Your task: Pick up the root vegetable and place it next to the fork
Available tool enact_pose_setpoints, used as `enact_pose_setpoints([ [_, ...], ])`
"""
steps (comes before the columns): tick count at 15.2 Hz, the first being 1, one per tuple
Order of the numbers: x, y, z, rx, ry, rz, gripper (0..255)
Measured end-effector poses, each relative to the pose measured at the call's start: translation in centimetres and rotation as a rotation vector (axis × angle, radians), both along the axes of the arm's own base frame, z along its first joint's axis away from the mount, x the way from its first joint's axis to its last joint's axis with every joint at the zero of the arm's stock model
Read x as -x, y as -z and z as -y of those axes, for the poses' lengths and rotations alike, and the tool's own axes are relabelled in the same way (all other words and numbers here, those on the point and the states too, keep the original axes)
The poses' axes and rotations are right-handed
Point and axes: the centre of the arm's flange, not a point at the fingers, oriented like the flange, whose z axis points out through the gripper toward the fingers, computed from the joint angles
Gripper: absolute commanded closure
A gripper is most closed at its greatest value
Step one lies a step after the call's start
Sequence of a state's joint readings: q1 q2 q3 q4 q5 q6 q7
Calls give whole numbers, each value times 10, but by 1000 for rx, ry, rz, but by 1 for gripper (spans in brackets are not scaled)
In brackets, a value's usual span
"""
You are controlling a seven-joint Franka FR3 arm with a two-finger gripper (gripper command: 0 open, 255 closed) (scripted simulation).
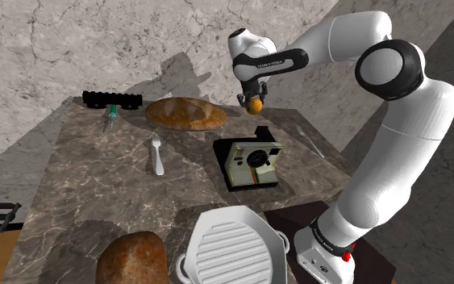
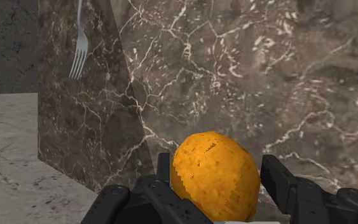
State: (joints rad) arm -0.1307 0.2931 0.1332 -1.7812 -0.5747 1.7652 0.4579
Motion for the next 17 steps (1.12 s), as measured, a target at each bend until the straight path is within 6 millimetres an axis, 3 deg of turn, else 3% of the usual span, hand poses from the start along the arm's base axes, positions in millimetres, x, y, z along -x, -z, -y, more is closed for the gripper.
enact_pose_setpoints([
  [12,0,-60,0,0,0,0,255],
  [17,17,-64,-49,-1,-1,-1,255],
])
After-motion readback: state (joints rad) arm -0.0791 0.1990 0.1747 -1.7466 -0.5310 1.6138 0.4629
